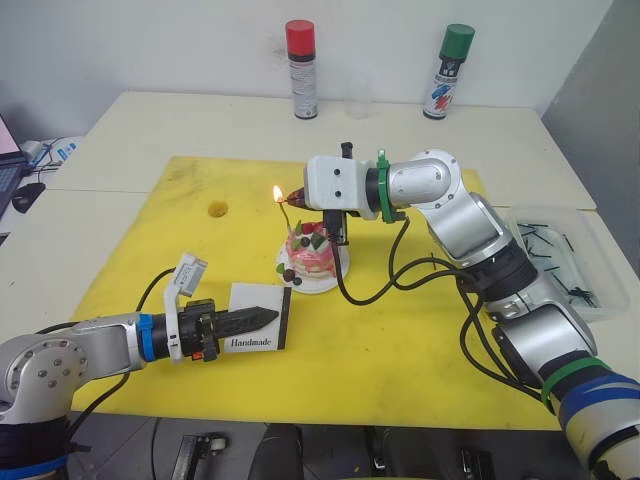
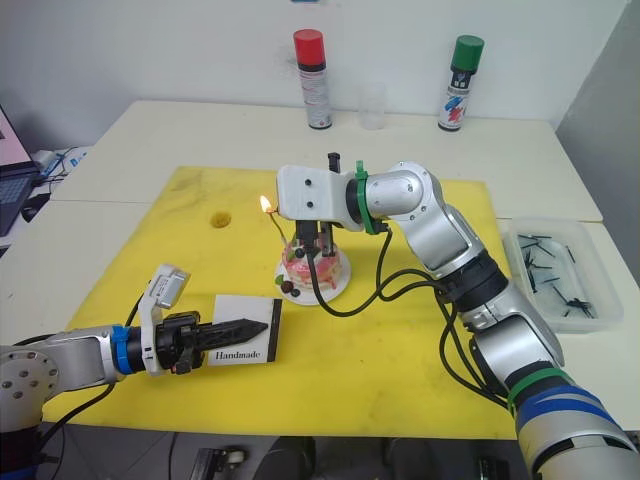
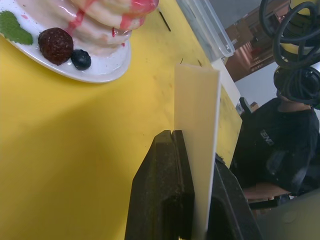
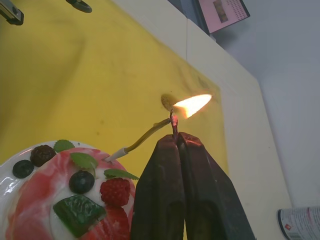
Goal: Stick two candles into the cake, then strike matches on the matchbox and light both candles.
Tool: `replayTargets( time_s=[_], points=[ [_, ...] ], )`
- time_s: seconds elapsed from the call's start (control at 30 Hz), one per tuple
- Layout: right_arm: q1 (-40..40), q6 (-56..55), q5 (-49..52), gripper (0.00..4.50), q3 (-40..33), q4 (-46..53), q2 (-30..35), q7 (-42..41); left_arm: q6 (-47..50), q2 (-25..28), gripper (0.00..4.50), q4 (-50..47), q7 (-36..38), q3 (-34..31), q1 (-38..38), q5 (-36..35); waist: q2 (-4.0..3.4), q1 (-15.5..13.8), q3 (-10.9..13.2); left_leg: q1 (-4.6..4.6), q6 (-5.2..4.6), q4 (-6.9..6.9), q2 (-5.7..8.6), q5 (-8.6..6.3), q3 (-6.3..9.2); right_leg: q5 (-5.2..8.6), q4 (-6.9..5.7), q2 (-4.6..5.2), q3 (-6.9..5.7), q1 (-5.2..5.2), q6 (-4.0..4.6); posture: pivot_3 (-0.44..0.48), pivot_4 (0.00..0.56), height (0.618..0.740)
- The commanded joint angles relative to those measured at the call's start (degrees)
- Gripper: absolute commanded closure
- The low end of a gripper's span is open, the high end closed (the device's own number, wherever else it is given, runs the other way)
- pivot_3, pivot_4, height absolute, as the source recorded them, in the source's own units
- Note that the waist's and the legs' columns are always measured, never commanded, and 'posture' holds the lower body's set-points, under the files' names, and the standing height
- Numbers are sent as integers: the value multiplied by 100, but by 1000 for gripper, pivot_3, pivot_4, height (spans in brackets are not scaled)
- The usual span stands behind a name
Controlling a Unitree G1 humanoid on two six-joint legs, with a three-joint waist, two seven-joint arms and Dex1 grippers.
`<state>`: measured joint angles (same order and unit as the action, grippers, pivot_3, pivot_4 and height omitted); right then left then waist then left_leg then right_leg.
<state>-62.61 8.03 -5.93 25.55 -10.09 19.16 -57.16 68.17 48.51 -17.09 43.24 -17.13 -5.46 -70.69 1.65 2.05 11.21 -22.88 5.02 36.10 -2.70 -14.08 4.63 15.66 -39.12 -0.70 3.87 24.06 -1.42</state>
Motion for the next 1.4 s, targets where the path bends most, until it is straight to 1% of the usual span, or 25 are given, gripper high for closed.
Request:
replayTargets(
  time_s=[0.03, 0.23, 0.47, 0.67, 0.8, 0.87, 0.97, 1.07, 1.1, 1.17, 1.23, 1.33, 1.4],
  points=[
    [-97, -32, 20, 4477, -169, 270, 8, -16, -46, -14, 4500, -15, 85, -23, -88, -18, 0, 0, 0, 0, 0, 0, 0, 0, 0, 0, 0, 0, 0, 0, 0, 0, 150, 740],
    [-113, -36, -8, 4477, -232, 256, 8, 81, -39, -18, 4500, -20, 93, 2, -107, -19, 0, 0, 0, 0, 0, 0, 0, 0, 0, 0, 0, 0, 0, 0, 0, 0, 150, 740],
    [-254, 21, -3, 4477, -551, 95, 140, 303, -48, -51, 4500, -2, 99, 84, -165, 0, 0, -1, 0, 0, 1, 1, 0, 0, 0, -1, -1, 0, 0, 0, 1, 0, 150, 740],
    [-223, 190, 20, 4477, -837, 139, 407, 400, -40, -102, 4500, -20, 91, 157, -203, -4, 0, -1, 0, 0, 0, 1, 0, 0, 0, -1, -2, 0, 1, 0, 1, 0, 150, 740],
    [49, 667, 88, 4477, -1253, 401, 828, 540, -16, -159, 4500, -64, 65, 197, -203, -30, 0, -23, 0, -1, 0, 1, 1, 0, 0, -1, -1, 0, -1, -1, 1, 0, 150, 740],
    [308, 1064, 155, 4477, -1562, 654, 1114, 628, -12, -210, 4500, -95, 38, 233, -201, -35, 1, -34, 0, -2, 0, 2, 3, 0, 0, -1, -1, 2, 0, -3, 1, 0, 150, 740],
    [1047, 1900, 246, 4477, -2285, 1171, 1746, 778, -22, -332, 4500, -106, -14, 292, -196, -30, 2, -62, -1, -6, 0, 0, 6, 0, 2, -1, 4, 4, -3, -4, 1, 0, 150, 740],
    [1753, 2758, 372, 4477, -3076, 1626, 2200, 1069, -46, -394, 4500, -92, -12, 322, -161, 20, 2, -48, -1, -7, -1, 3, 12, 0, -3, -1, 3, 10, 3, -3, 1, 0, 150, 740],
    [2122, 3127, 396, 4477, -3494, 1763, 2303, 1258, -60, -409, 4500, -70, 3, 337, -151, 49, 1, -40, -1, -6, -1, 2, 12, 0, -4, -1, 2, 9, 4, -3, 1, 0, 150, 740],
    [2812, 3757, 398, 4477, -4142, 2039, 2381, 1574, -75, -447, 4500, -40, 17, 371, -143, 87, 0, -35, -2, -3, -2, 0, 10, 0, -3, -1, -1, 7, 4, -3, 1, 0, 150, 740],
    [3267, 4253, 471, 4477, -4530, 2266, 2324, 1791, -78, -489, 4500, -34, 14, 402, -147, 109, -1, -12, -3, 2, -2, 0, 8, 0, -3, 0, -2, 3, 5, -6, 1, 0, 150, 740],
    [3601, 4556, 546, 4477, -4739, 2362, 2301, 2026, -67, -533, 4500, -43, 4, 423, -160, 125, -7, 86, -3, 10, -4, 3, 8, 1, -19, 0, -9, 1, 23, -4, -1, 0, 150, 740],
    [3774, 4919, 618, 4477, -4979, 2274, 2154, 2302, -73, -539, 4500, -32, 19, 440, -175, 151, -8, 128, -4, 16, -8, 3, 8, 3, -20, -5, -14, 0, 25, -6, -9, 0, 150, 740]
  ],
)
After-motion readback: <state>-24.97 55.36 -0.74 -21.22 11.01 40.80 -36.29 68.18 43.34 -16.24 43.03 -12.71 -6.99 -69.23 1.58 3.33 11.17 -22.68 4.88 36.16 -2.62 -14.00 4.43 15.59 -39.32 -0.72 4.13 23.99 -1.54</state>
